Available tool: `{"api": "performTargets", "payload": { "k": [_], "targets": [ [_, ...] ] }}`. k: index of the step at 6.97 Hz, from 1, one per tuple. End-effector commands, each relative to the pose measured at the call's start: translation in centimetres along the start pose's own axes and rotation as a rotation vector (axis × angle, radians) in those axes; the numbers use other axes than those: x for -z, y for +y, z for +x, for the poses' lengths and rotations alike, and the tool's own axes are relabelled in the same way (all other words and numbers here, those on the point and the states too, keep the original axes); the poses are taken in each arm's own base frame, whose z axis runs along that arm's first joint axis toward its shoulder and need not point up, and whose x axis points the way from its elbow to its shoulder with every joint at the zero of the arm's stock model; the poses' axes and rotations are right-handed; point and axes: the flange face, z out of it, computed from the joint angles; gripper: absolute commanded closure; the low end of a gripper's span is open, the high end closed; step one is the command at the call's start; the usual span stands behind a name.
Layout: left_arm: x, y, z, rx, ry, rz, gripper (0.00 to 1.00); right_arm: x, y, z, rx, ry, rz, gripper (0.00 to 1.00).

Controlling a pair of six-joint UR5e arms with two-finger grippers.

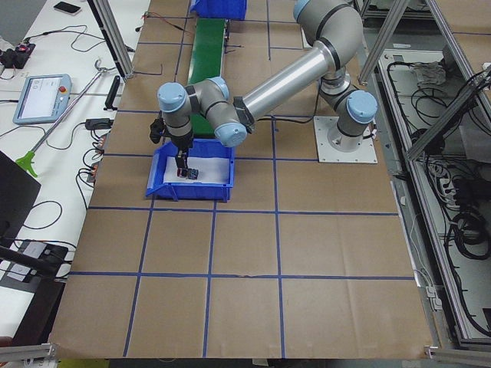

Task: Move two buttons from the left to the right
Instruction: 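Return the left gripper to the bin and grasp the red button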

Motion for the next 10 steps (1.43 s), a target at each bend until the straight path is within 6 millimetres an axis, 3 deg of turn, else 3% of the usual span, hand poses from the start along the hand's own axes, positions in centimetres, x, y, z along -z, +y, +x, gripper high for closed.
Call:
{"api": "performTargets", "payload": {
  "k": [1,7,8,10],
  "targets": [
    [-2.8,-0.3,-0.4,0.003,-0.007,0.009,0.0,-0.6,-0.8,0.0,-0.001,-0.001,-0.001,0.0],
    [-7.1,-0.7,-1.2,0.009,0.007,-0.031,0.03,0.1,-1.8,0.0,0.001,-0.002,0.036,0.0],
    [-7.2,-0.7,-1.1,0.006,0.009,-0.034,0.26,0.1,-1.7,0.0,0.001,-0.003,0.036,0.0],
    [-7.2,-0.7,-1.2,0.004,0.008,-0.033,0.48,0.2,-1.7,0.0,0.001,-0.003,0.039,0.0]
  ]
}}
